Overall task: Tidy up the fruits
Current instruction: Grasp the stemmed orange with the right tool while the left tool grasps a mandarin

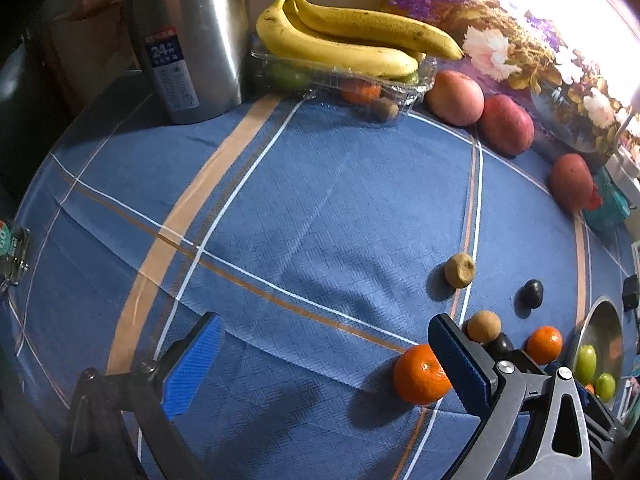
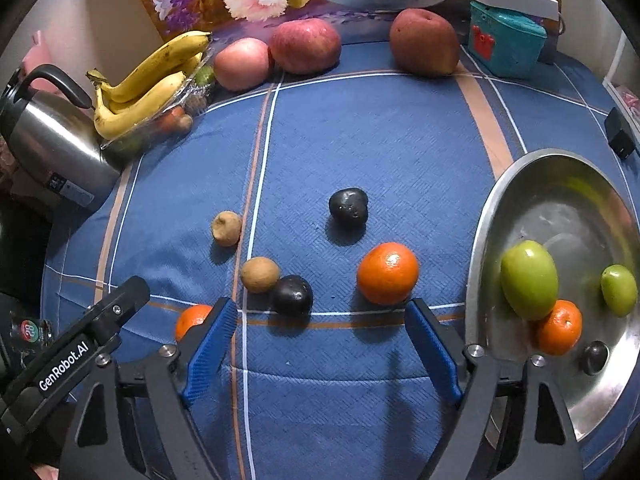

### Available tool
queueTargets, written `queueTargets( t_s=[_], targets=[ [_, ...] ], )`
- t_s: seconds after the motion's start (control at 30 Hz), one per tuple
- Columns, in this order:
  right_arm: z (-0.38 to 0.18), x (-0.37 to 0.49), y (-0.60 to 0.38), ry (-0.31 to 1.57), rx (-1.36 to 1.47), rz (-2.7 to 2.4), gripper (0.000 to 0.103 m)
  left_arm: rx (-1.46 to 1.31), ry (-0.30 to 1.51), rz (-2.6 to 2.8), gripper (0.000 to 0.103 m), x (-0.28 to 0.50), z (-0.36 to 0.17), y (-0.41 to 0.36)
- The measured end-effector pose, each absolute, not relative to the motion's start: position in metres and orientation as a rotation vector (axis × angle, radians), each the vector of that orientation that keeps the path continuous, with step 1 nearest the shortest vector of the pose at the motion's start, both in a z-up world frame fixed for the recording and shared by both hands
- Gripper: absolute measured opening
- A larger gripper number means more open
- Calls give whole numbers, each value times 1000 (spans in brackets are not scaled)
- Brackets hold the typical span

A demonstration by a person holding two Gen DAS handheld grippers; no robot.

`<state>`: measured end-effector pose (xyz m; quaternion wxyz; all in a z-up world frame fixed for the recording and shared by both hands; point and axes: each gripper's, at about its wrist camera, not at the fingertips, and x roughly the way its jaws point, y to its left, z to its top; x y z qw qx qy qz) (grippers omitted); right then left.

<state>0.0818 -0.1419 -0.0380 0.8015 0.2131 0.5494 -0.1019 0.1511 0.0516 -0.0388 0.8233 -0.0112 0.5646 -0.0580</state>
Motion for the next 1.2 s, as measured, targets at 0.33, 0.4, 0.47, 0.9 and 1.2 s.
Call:
queueTargets(
  t_s=[0.33, 0.4, 0.47, 0.9, 1.2],
  targets=[
    [-32, 85, -139, 1143, 451, -181, 72, -95, 1222, -144, 103, 153, -46, 57],
    [-31, 85, -139, 1142, 447, -184, 71, -134, 1235, -153, 102, 154, -48, 59],
    [-32, 86, -140, 1141, 442, -189, 65, -171, 1252, -169, 101, 153, -50, 61],
    [-38, 90, -121, 1164, 353, -134, 42, -203, 1294, -183, 94, 149, -56, 58],
    [-32, 86, -133, 1127, 367, -169, 38, -209, 1297, -188, 94, 149, -55, 57]
  ],
)
